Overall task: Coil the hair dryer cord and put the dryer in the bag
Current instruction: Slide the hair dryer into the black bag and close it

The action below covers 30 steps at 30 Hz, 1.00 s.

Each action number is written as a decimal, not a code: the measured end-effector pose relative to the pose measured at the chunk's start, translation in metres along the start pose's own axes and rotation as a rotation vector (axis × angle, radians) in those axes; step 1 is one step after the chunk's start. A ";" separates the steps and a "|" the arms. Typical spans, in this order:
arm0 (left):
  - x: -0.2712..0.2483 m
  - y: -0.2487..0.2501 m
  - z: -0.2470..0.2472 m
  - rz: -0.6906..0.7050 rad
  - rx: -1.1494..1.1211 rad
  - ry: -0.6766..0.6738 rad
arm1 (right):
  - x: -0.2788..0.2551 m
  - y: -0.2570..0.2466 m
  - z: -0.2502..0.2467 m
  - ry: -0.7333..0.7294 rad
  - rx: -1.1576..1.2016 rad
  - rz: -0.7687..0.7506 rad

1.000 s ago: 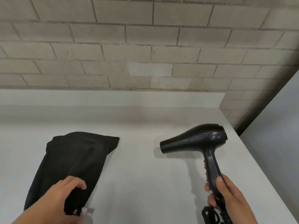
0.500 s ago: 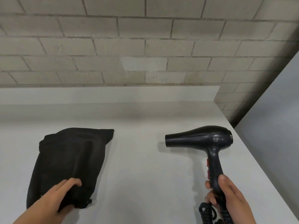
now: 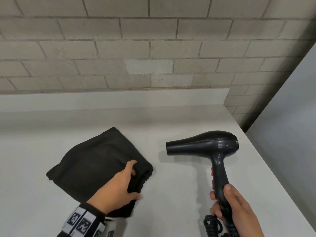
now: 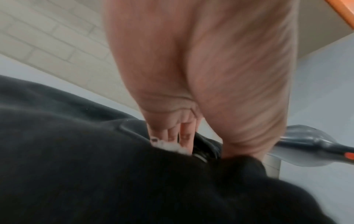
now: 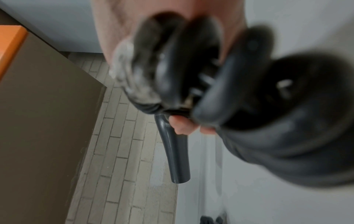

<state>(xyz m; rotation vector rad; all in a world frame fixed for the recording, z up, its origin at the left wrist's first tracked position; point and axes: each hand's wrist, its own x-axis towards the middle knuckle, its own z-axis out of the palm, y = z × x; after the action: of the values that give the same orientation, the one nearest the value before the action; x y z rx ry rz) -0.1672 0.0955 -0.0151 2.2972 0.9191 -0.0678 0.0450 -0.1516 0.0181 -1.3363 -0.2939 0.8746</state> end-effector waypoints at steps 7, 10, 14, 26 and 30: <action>0.025 0.031 0.005 0.063 -0.071 -0.027 | -0.010 -0.005 -0.003 -0.032 0.022 0.006; 0.029 0.041 0.000 0.087 -0.184 0.005 | -0.016 -0.009 -0.006 -0.042 0.028 0.010; 0.029 0.055 -0.015 0.071 -0.405 0.183 | -0.030 -0.019 -0.015 -0.075 0.045 0.007; 0.042 0.103 -0.033 -0.100 -0.426 0.394 | -0.048 -0.028 0.005 -0.061 -0.132 -0.046; 0.047 0.113 -0.037 -0.134 -0.521 0.454 | -0.046 -0.021 0.008 -0.059 -0.180 0.005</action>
<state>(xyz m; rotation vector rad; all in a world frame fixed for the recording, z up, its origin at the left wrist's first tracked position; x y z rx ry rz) -0.0675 0.0844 0.0632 1.7860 1.1529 0.5903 0.0179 -0.1773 0.0523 -1.4800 -0.4232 0.9095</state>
